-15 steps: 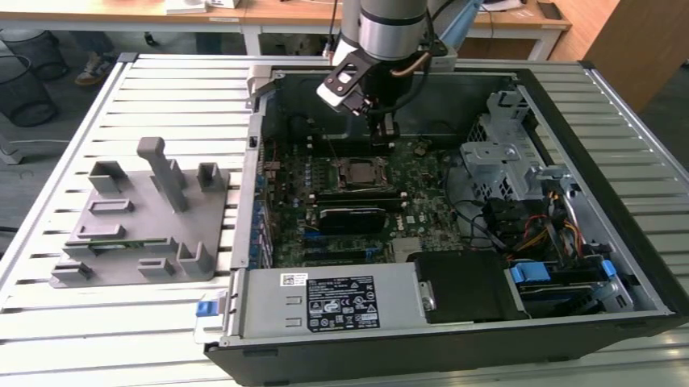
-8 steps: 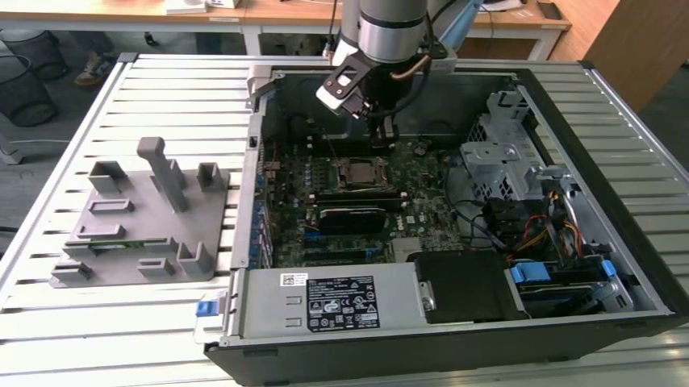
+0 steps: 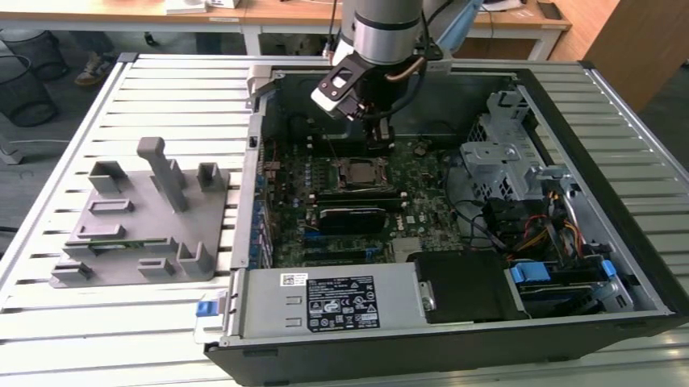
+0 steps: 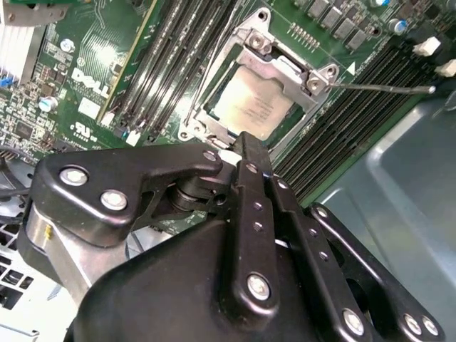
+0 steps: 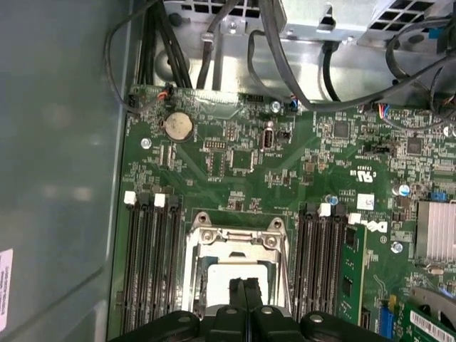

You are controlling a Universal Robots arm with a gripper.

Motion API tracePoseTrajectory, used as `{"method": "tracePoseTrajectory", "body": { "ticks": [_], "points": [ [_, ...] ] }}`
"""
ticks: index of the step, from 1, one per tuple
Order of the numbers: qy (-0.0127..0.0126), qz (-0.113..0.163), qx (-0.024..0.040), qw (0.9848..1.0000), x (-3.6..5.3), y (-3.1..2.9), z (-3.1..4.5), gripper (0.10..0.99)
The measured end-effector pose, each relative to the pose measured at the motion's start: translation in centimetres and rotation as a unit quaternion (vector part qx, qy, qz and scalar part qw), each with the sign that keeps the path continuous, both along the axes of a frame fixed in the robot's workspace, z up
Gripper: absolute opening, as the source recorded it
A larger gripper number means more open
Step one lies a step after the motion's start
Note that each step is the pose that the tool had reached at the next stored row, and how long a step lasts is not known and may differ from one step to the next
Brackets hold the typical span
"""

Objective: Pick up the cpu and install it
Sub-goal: 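Close the cpu cover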

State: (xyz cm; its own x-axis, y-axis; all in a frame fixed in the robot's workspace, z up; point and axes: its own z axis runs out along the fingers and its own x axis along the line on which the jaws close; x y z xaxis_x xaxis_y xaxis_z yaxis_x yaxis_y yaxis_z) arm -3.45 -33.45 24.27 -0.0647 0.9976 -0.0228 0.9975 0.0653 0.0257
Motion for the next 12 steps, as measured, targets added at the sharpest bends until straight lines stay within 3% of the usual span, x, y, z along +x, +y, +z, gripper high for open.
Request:
{"method": "tracePoseTrajectory", "body": {
  "ticks": [12],
  "points": [
    [0.0000,0.000,0.0000,1.0000,-0.69,0.00,-0.25,0.106]
  ]
}}
